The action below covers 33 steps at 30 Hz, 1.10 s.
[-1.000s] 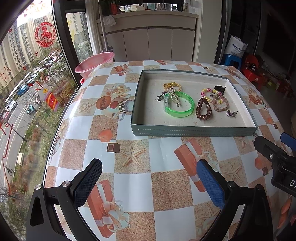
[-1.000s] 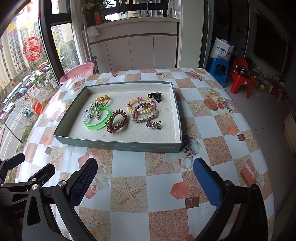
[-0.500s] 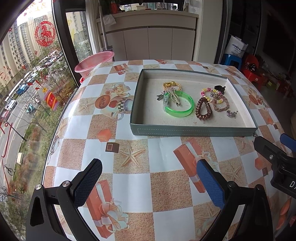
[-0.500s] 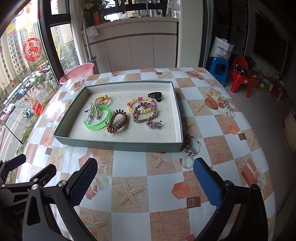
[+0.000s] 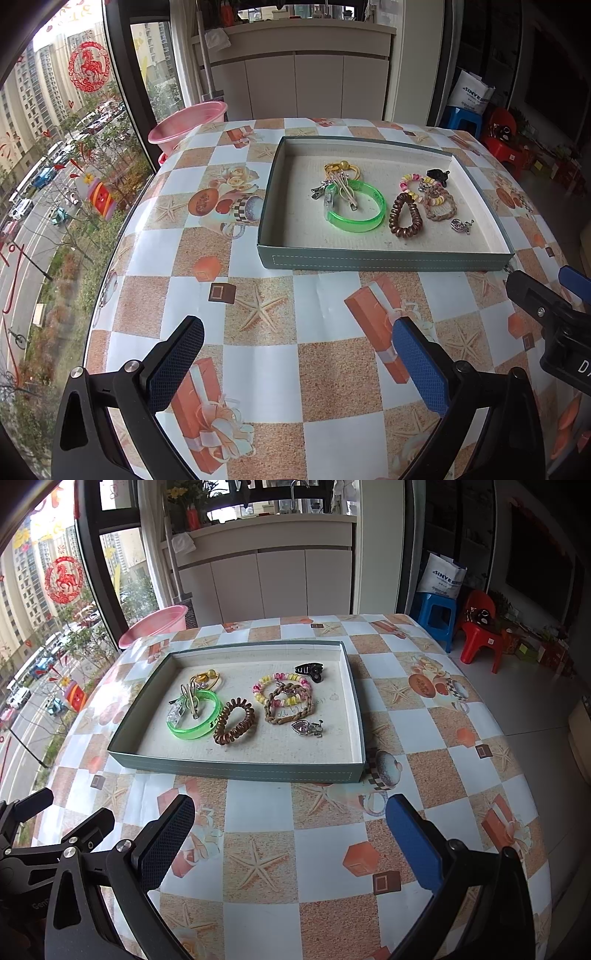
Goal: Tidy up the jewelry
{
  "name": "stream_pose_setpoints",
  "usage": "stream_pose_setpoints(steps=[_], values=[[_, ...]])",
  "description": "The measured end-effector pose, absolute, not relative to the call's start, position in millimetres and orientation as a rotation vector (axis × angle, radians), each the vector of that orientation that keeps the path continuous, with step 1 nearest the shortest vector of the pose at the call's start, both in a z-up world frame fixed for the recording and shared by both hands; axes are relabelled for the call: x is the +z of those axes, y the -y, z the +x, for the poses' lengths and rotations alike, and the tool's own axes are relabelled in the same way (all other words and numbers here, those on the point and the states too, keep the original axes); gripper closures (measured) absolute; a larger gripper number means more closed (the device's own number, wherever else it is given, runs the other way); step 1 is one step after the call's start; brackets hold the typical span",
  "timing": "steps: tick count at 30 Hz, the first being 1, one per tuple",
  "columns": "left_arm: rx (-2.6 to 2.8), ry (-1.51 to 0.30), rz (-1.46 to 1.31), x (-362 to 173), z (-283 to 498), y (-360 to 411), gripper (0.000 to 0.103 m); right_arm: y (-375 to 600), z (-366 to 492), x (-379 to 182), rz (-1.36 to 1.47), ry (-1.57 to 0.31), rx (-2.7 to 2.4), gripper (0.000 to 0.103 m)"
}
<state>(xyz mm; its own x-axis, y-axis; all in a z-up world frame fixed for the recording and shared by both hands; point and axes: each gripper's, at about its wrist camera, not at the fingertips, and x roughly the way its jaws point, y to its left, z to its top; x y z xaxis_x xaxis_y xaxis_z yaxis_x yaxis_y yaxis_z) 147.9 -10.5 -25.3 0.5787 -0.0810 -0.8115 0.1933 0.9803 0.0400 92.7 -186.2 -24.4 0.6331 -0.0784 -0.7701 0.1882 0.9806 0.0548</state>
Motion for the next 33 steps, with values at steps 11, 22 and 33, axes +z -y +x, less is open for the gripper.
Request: stream_pose_setpoints(steps=[11, 22, 33], values=[[-0.163, -0.941, 0.131, -26.0, 147.6, 11.3, 0.0, 186.4, 92.9, -24.7, 0.135, -0.873, -0.152, 0.0], [-0.162, -0.942, 0.13, -25.6, 147.5, 11.4, 0.0, 186.7, 93.2, -24.9, 0.135, -0.873, -0.152, 0.0], [-0.165, -0.944, 0.134, -26.9, 146.7, 12.9, 0.0, 186.8, 93.0, -25.9, 0.138, -0.874, -0.155, 0.0]])
